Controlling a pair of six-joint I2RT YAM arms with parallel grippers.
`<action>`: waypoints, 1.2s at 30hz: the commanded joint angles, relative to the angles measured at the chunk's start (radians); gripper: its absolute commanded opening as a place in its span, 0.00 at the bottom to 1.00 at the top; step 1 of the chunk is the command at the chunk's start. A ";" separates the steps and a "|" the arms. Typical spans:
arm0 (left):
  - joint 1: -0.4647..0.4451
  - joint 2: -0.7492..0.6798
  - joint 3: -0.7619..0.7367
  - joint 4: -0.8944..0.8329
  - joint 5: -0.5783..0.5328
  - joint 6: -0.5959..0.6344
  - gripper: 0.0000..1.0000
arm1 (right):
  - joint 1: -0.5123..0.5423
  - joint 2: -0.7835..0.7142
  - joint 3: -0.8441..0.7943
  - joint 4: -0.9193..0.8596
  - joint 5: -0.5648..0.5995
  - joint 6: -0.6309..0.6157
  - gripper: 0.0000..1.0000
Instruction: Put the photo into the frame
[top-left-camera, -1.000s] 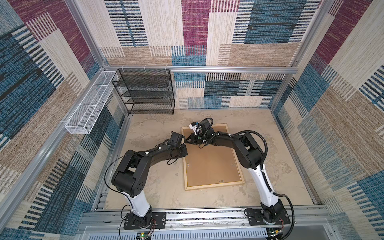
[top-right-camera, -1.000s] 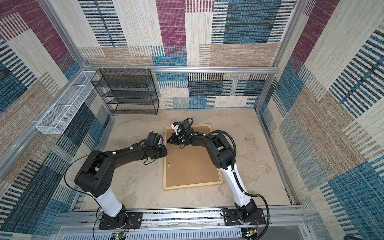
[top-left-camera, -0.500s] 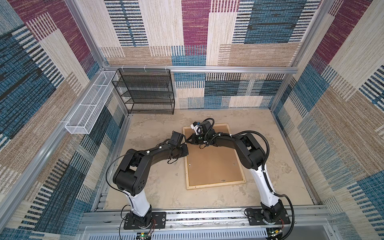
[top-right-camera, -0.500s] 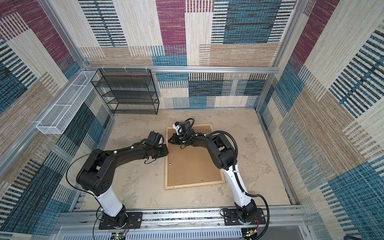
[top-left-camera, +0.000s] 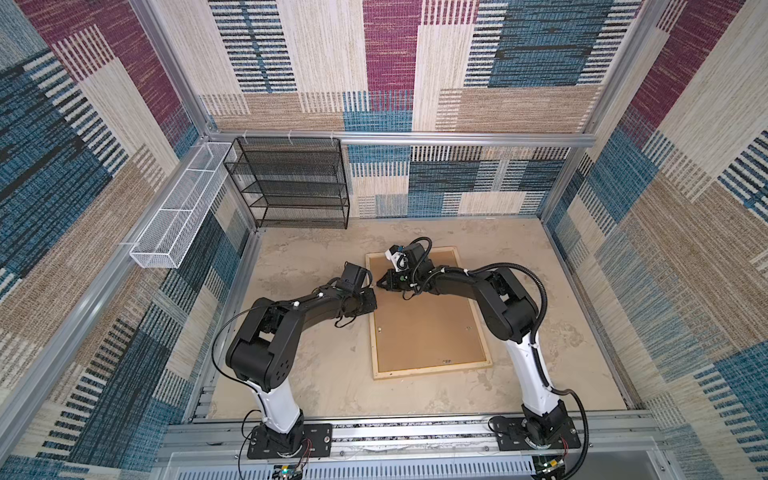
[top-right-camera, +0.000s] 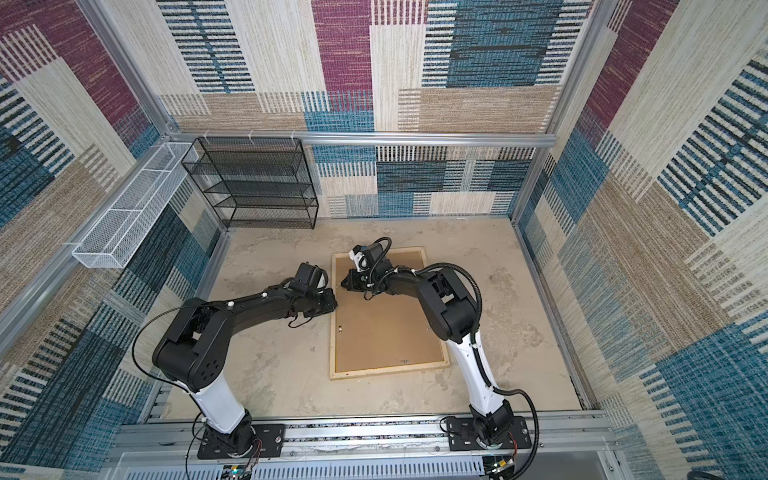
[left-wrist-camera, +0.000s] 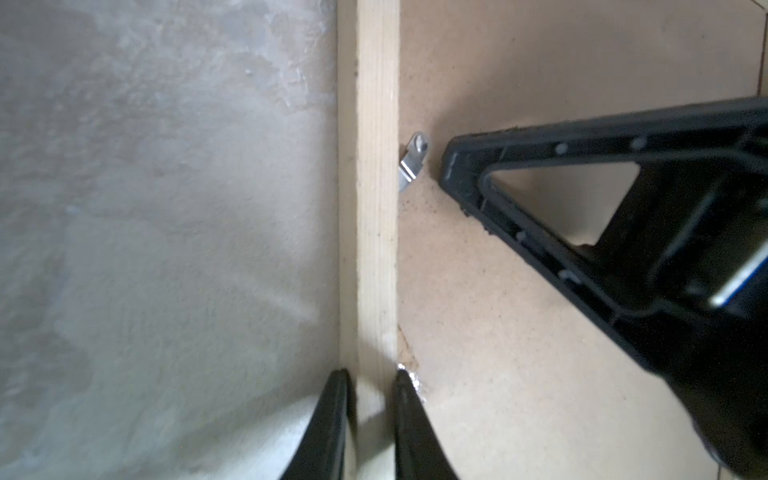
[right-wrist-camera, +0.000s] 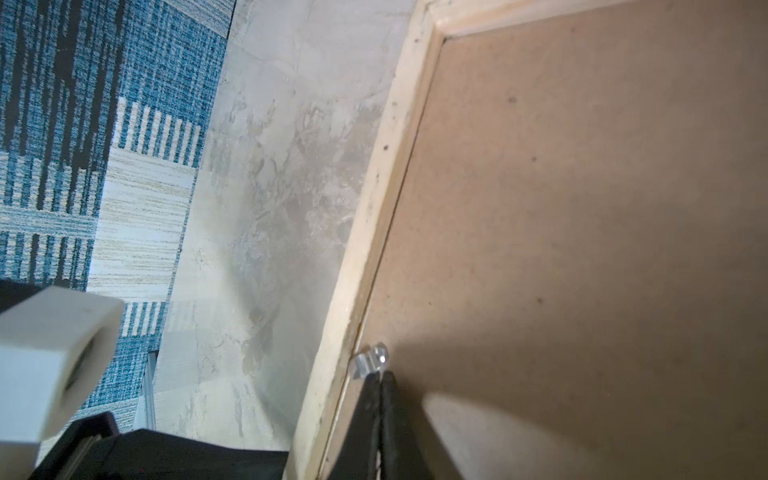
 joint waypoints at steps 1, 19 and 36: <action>-0.002 0.013 0.008 0.005 0.067 0.000 0.07 | 0.002 0.030 0.039 -0.043 0.005 -0.013 0.08; -0.002 0.028 0.020 -0.005 0.073 0.002 0.07 | 0.002 -0.002 -0.045 -0.033 0.005 -0.006 0.08; -0.002 0.039 0.034 -0.013 0.106 0.022 0.07 | 0.009 0.061 0.043 -0.080 0.011 -0.008 0.08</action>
